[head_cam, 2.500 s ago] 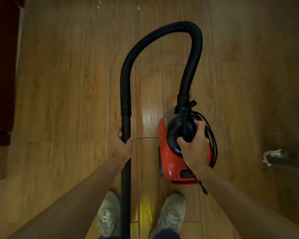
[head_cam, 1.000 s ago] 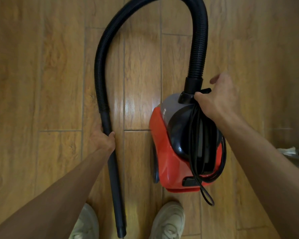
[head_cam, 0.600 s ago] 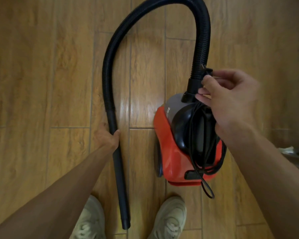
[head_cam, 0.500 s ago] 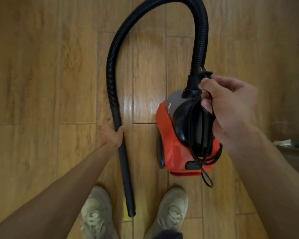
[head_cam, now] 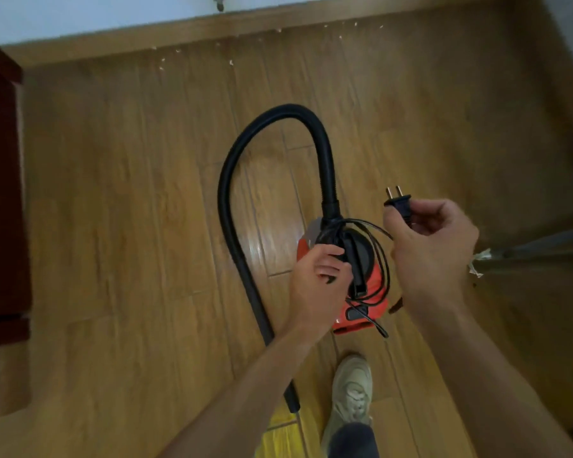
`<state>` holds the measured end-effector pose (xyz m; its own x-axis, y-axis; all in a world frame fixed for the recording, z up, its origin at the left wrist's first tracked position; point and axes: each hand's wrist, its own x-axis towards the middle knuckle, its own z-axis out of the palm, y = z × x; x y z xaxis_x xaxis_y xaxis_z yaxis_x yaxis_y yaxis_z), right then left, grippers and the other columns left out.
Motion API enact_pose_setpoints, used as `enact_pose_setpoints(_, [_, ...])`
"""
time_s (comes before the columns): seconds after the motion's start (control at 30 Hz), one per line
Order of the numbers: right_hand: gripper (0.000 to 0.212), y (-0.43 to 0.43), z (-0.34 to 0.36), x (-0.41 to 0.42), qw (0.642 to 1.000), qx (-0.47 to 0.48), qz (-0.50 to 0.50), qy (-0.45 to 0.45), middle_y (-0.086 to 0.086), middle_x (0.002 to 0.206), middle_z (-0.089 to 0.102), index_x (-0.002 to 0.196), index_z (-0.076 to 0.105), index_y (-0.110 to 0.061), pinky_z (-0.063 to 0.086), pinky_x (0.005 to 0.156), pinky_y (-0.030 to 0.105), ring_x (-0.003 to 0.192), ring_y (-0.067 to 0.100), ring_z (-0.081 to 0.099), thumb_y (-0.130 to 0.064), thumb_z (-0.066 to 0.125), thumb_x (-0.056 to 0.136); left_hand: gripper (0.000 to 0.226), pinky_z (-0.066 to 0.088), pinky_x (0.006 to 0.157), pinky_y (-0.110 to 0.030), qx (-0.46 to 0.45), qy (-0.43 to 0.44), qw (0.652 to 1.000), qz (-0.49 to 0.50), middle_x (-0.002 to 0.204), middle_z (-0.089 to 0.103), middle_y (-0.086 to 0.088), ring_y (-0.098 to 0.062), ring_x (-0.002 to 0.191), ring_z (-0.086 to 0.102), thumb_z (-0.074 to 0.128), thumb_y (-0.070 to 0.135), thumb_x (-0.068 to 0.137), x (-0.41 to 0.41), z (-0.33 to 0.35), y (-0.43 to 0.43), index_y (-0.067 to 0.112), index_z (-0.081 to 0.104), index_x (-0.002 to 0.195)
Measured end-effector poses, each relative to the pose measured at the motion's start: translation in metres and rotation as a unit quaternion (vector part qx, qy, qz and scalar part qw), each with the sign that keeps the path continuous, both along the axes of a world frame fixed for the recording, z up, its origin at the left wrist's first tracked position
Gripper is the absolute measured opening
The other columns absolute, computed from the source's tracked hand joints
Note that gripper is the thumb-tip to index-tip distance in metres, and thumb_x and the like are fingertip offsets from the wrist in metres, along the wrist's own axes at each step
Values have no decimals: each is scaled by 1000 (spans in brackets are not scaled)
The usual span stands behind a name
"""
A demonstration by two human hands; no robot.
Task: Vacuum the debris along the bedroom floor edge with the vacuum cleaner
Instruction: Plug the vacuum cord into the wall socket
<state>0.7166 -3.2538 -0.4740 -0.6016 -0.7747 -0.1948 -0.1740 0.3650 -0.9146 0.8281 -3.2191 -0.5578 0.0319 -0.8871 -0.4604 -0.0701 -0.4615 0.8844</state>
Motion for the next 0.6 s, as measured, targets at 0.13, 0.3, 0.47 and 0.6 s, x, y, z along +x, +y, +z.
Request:
enact_pose_setpoints(0.13, [15, 7, 51, -11, 998, -23, -61, -28, 3, 79, 67, 89, 63, -15, 58, 62, 31, 66, 20, 65, -12, 76, 84, 27, 56, 88, -30, -41, 43, 994, -95, 97, 72, 6, -8, 96, 67, 75, 15, 81, -35, 59, 7, 23, 68, 107])
enact_pose_setpoints(0.3, [14, 15, 123, -21, 989, -59, -119, -58, 5, 82, 69, 90, 62, -13, 58, 57, 22, 60, 13, 69, -11, 75, 86, 21, 52, 93, -34, -76, 82, 987, -113, 96, 73, 3, -12, 100, 67, 78, 18, 79, -56, 130, 4, 20, 71, 99])
enact_pose_setpoints(0.47, [14, 19, 196, -29, 975, -105, -178, -83, 3, 87, 70, 89, 61, -17, 59, 59, 21, 67, 17, 72, -12, 74, 87, 11, 54, 79, -22, -95, 130, 974, -158, 79, 72, 1, -7, 78, 67, 75, -7, 78, -62, 201, -3, 1, 72, 85])
enact_pose_setpoints(0.6, [13, 30, 250, -38, 965, -144, -206, -81, 0, 89, 69, 91, 61, -18, 60, 61, 23, 73, 19, 74, -11, 72, 88, 11, 49, 65, -18, -103, 178, 951, -228, 75, 65, -8, -11, 69, 59, 72, -11, 82, -70, 257, 0, -15, 64, 87])
